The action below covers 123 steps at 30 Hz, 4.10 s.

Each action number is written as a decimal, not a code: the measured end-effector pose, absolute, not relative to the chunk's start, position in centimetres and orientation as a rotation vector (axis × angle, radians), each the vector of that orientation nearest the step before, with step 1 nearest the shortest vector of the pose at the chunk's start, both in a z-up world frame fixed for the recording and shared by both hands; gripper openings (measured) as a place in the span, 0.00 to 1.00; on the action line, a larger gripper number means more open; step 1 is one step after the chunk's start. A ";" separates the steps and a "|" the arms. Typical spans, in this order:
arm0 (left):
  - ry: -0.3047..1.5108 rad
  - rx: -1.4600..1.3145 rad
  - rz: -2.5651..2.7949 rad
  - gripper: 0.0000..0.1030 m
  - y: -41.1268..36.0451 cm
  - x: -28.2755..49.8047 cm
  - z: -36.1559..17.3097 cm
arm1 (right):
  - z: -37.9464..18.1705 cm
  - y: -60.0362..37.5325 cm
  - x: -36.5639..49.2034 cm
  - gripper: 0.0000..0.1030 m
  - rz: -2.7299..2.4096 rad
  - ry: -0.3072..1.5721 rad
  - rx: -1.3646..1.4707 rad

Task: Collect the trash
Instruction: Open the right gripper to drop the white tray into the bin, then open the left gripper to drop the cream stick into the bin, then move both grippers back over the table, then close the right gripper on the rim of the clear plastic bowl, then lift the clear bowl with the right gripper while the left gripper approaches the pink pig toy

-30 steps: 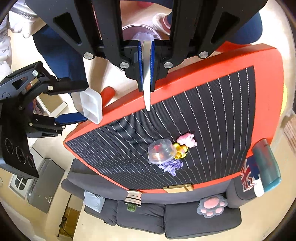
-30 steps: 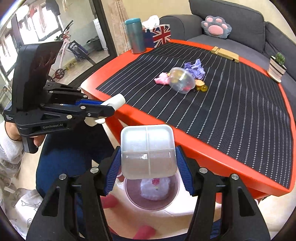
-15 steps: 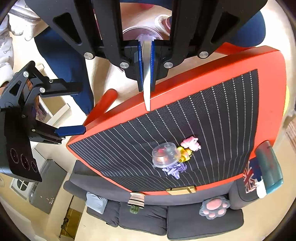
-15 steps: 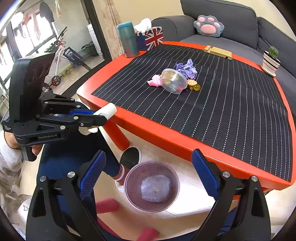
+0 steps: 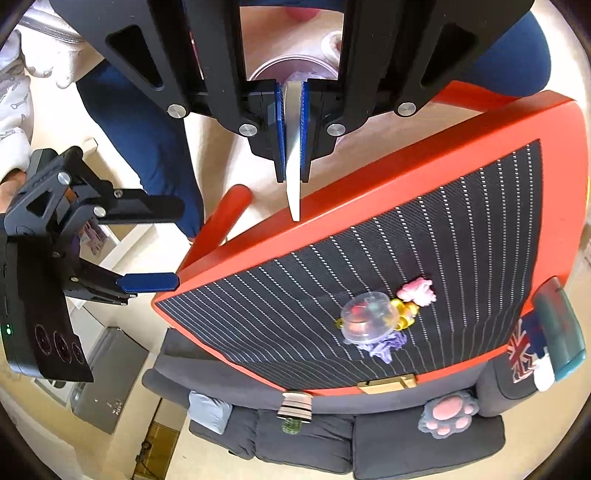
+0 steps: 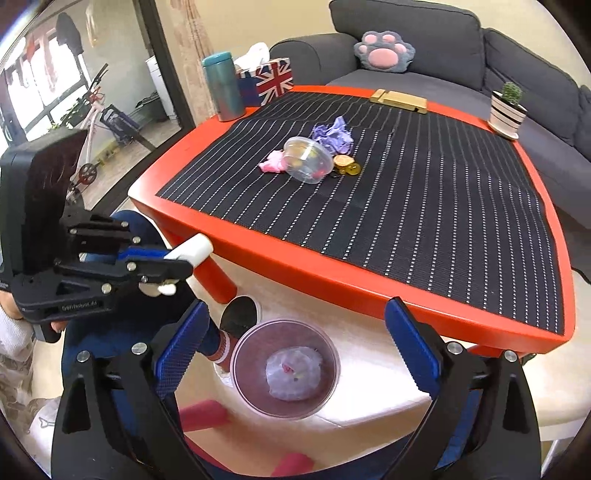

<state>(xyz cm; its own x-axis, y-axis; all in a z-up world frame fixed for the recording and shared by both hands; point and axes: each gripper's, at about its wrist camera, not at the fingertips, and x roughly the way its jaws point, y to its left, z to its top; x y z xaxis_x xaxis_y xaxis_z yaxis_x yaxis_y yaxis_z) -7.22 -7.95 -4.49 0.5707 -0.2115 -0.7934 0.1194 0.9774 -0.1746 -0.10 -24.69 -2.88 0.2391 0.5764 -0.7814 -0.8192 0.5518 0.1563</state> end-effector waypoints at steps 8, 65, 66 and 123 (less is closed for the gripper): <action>0.946 -0.091 -0.231 0.06 -9.5 -7.0 -4.3 | -2.6 -26.0 0.0 0.92 0.950 0.900 -0.289; 0.892 -0.194 -0.023 0.93 -1.9 -4.0 0.6 | 1.5 -20.7 5.9 0.93 1.008 0.924 -0.275; 0.892 -0.197 -0.019 0.93 -1.6 -3.8 0.7 | 1.4 -20.2 6.3 0.93 1.016 0.928 -0.282; 0.944 -0.245 -0.022 0.93 2.5 1.9 -1.2 | -1.6 -12.0 12.3 0.23 1.141 1.001 -0.360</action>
